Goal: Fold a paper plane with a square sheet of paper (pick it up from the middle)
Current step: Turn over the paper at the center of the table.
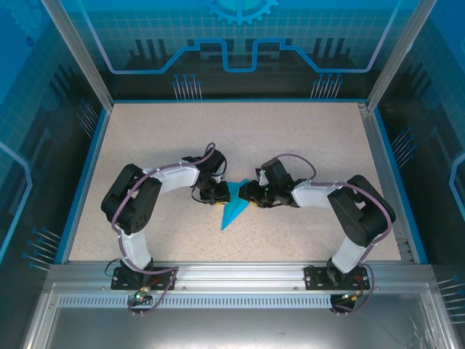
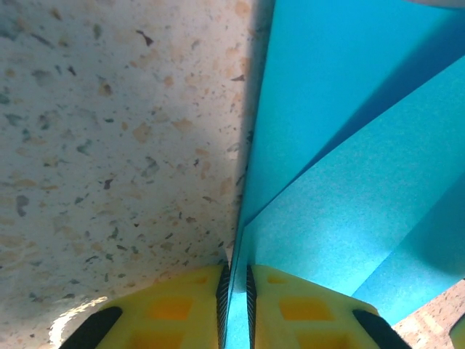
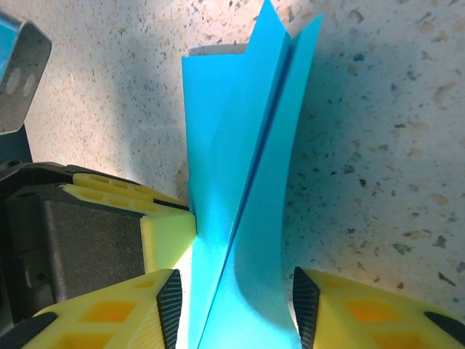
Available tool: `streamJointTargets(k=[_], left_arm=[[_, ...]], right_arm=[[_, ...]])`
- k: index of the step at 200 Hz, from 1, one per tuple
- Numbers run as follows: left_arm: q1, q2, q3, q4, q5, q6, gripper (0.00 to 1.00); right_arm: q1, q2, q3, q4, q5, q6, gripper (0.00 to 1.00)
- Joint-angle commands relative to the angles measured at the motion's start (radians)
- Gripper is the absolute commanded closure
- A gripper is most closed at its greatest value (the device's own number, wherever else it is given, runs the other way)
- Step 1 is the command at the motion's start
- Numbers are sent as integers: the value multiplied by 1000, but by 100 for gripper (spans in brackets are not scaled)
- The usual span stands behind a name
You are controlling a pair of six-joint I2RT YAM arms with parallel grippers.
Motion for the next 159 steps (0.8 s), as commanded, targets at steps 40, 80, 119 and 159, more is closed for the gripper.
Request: streamJointTargets(k=[40,80,119,159], left_arm=[[-6,-5,7,-46,-49,-16,81],[-6,-10,-2,-43,-48,-21,81],[-5,-33,-16,-32,-46,-28,81],[-5,-44,-31,-34,-54,-26,81]], right_arm=[[-28,6,15,18,-31,-54,51],[-28,12,-5,34,-63,-42,51],[-13,-4,-53,64,-47,-24,51],[10,11,-64,90,-51,-14,51]])
